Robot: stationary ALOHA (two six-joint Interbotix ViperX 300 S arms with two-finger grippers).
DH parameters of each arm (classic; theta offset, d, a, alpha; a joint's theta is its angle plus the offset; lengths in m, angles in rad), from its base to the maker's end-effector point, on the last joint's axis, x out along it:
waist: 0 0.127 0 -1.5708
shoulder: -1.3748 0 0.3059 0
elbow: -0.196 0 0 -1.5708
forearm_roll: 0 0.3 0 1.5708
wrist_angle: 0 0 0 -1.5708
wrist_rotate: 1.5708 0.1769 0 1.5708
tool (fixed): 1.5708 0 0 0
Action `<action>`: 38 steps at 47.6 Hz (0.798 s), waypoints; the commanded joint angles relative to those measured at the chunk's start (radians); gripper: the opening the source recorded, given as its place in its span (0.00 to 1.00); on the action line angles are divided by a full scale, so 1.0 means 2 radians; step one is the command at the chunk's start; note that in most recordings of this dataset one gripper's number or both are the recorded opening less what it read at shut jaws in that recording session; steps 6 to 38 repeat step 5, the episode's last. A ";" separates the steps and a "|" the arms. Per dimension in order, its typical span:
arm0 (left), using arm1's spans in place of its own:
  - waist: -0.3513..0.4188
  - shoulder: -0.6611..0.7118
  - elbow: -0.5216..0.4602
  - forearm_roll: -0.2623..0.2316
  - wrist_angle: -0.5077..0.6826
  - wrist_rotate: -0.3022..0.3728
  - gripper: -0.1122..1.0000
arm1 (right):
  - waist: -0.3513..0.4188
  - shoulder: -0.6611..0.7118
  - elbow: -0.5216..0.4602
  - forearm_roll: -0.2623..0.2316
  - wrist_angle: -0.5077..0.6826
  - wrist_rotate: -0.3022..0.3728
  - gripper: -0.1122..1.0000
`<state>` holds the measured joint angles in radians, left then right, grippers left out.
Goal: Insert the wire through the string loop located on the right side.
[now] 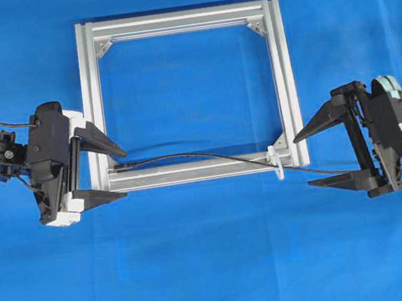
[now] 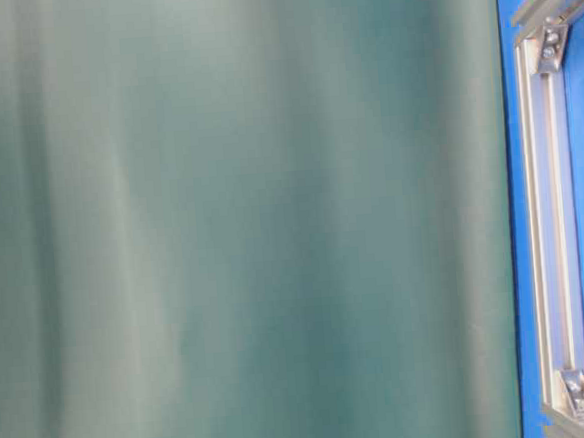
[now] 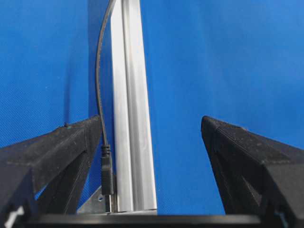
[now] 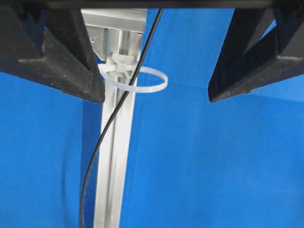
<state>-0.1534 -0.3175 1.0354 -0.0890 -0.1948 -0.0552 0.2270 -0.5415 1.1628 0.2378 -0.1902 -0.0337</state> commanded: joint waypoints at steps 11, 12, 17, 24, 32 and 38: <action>0.002 -0.007 -0.007 0.002 -0.002 0.000 0.83 | -0.002 -0.002 -0.011 -0.001 -0.002 -0.001 0.94; 0.002 -0.007 -0.007 0.002 -0.002 0.000 0.83 | -0.002 -0.002 -0.011 -0.001 -0.002 -0.001 0.94; 0.002 -0.007 -0.007 0.002 -0.002 0.000 0.83 | -0.002 -0.002 -0.011 -0.001 -0.002 -0.001 0.94; 0.002 -0.007 -0.007 0.002 -0.002 0.000 0.83 | -0.002 -0.002 -0.011 -0.001 -0.002 -0.001 0.94; 0.002 -0.007 -0.007 0.002 -0.002 0.000 0.83 | -0.002 -0.002 -0.011 -0.001 -0.002 -0.001 0.94; 0.002 -0.007 -0.007 0.002 -0.002 0.000 0.83 | -0.002 -0.002 -0.011 -0.001 -0.002 -0.001 0.94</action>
